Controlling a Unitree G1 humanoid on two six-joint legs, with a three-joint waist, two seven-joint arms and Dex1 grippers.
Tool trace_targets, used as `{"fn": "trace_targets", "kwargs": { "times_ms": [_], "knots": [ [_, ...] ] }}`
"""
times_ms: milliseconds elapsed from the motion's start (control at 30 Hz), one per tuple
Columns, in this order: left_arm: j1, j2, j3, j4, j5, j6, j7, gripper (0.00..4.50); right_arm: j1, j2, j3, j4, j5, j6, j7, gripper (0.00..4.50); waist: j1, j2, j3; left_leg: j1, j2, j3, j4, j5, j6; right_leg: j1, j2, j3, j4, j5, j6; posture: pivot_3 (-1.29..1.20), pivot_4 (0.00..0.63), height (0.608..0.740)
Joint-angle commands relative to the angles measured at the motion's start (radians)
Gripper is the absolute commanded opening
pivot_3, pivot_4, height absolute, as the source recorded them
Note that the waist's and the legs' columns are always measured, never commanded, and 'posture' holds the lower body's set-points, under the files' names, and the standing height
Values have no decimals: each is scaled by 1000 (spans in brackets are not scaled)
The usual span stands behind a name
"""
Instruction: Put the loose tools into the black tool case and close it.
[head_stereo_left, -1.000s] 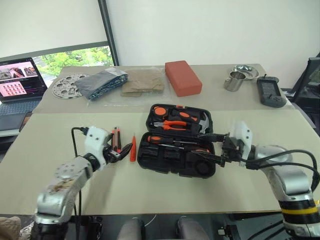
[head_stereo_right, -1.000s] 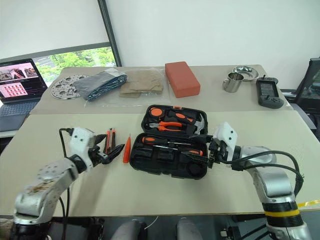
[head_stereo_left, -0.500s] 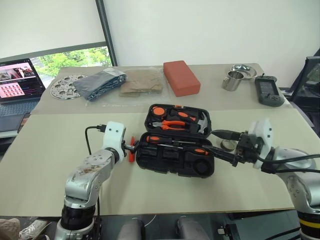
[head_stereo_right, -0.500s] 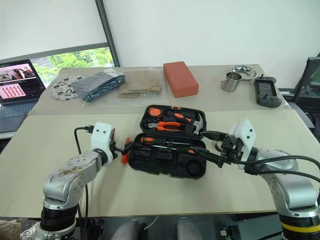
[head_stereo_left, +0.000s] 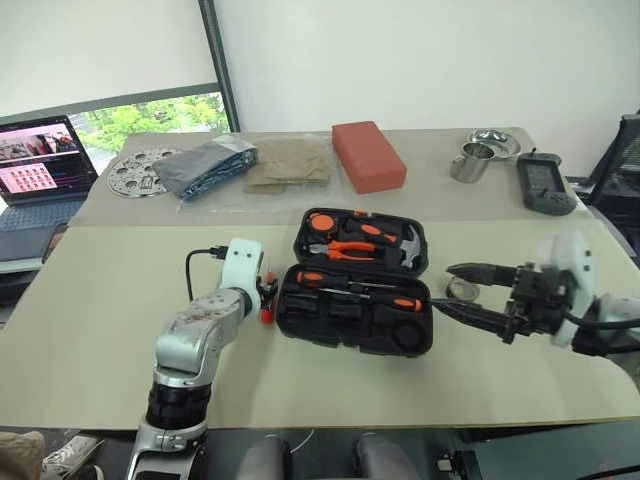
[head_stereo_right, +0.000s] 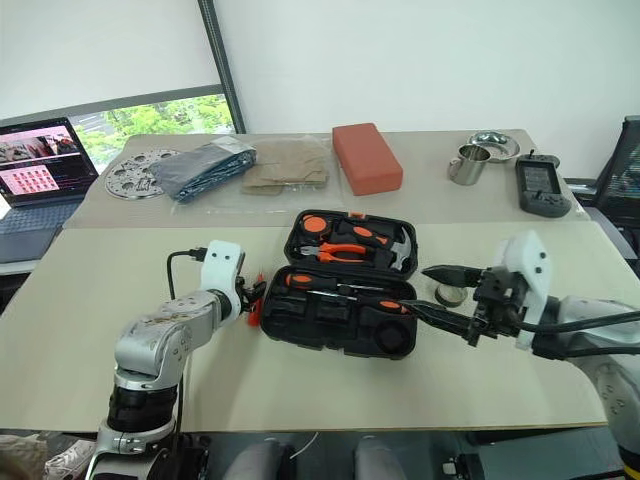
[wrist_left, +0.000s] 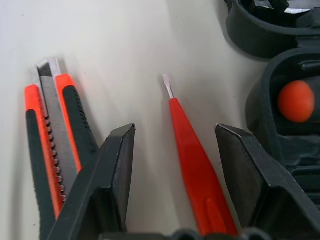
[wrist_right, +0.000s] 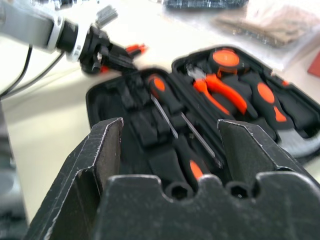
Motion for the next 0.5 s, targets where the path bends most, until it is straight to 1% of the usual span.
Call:
{"fn": "trace_targets", "kwargs": {
  "times_ms": [33, 233, 467, 500],
  "knots": [
    [-32, -15, 5, 15, 8, 27, 3, 2685, 0, -24, -62, -47, 49, 18, 0, 3547, 0, 0, 0, 0, 0, 0, 0, 0, 0, 0, 0, 0, 0, 0, 0, 0, 150, 740],
    [-46, -58, 28, 67, 7, 69, 9, 2685, 26, -39, -80, -79, 77, 42, -8, 3547, 7, 0, 0, 0, -1, 0, 0, 0, 0, 0, 0, 0, 0, 0, 1, 0, 150, 740],
    [-39, -63, 13, 99, 3, 107, -10, 2685, 54, -32, -101, -75, 72, 24, 3, 3547, 7, 1, -1, 0, -2, 0, 0, 0, 0, 2, -1, 1, 0, -1, 2, 0, 150, 740],
    [-38, -65, 15, 99, 1, 111, -12, 2412, 55, -23, -103, -73, 73, 12, 8, 3547, 7, 1, -1, 0, -2, 0, 0, 0, 0, 3, -1, 1, -1, -1, 2, 0, 150, 740]
  ]
}}
